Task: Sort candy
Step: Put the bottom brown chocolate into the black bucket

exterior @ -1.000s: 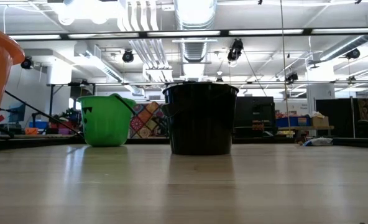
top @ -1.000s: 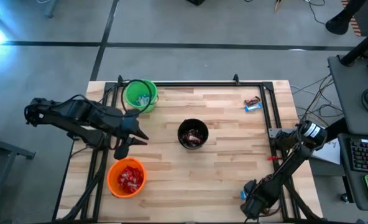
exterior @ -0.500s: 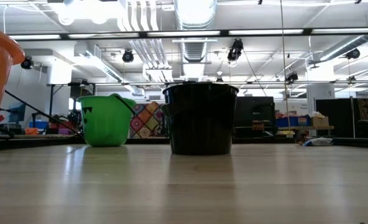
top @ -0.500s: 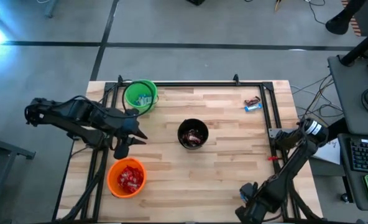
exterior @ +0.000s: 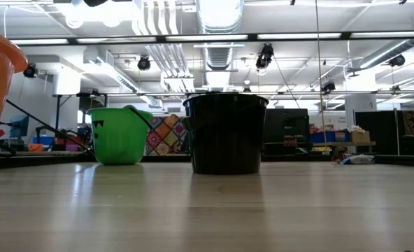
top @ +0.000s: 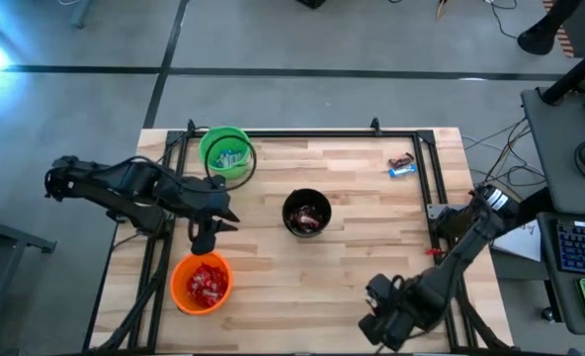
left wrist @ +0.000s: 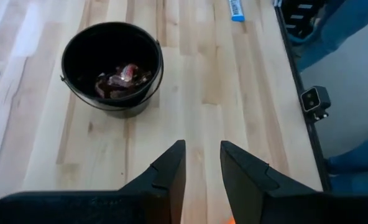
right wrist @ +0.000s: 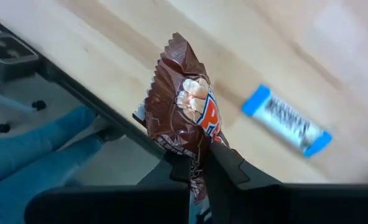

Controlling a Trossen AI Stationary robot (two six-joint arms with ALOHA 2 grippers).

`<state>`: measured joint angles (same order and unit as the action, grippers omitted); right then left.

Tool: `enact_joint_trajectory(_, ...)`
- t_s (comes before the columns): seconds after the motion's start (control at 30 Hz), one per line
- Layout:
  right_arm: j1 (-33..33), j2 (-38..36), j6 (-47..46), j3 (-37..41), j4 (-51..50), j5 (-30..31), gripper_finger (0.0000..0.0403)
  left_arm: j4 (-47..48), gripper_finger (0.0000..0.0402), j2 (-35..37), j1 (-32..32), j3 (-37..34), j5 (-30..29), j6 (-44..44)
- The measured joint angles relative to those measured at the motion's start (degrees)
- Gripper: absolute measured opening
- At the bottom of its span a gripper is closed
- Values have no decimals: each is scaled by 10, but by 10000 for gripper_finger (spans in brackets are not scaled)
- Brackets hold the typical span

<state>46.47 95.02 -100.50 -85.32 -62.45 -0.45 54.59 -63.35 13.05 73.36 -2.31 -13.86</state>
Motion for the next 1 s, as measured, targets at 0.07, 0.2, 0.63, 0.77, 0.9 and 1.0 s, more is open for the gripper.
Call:
enact_joint_trajectory(0.07,-18,0,35,-7,-1,10,13,0,90,-5,-1,0,0,-4)
enact_joint_trajectory(0.2,-63,0,119,-16,0,14,13,-15,116,-16,-1,0,0,-7)
enact_joint_trajectory(0.63,-208,0,400,-98,86,68,13,-108,191,-52,-1,1,3,-2)
enact_joint_trajectory(0.77,-237,2,463,-132,99,81,13,-148,198,-64,-1,1,13,15)
enact_joint_trajectory(0.9,-258,9,508,-161,110,82,13,-178,197,-72,-1,1,31,25)
enact_joint_trajectory(1.0,-269,22,532,-180,109,82,13,-196,195,-77,0,1,37,27)
